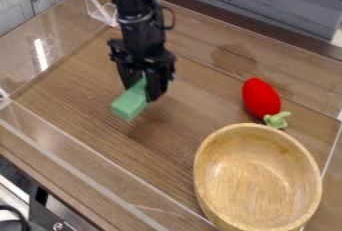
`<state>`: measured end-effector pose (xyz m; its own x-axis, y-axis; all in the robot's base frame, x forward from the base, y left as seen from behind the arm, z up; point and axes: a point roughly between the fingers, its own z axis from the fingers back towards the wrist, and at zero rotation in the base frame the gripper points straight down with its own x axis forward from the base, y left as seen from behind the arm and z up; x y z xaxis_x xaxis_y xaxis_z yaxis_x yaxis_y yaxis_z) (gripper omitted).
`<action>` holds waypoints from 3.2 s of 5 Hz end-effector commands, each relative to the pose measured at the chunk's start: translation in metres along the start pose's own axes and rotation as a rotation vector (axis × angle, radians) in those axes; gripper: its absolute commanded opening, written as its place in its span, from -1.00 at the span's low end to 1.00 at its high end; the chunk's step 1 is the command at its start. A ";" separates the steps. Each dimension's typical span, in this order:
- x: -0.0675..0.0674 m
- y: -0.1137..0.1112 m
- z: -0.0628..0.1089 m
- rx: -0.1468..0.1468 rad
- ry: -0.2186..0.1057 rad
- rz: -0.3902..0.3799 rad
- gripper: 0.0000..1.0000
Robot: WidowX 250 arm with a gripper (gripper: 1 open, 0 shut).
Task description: Put the green block in the brown bowl
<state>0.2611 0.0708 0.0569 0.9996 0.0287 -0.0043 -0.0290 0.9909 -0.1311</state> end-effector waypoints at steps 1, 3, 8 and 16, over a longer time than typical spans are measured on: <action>0.014 0.022 0.032 0.045 -0.100 0.019 -1.00; 0.029 0.065 0.042 0.085 -0.157 0.073 -1.00; 0.048 0.093 0.029 0.149 -0.195 0.067 -1.00; 0.034 0.032 0.069 0.131 -0.251 0.112 -1.00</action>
<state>0.2919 0.1116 0.1059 0.9696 0.1543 0.1900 -0.1514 0.9880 -0.0298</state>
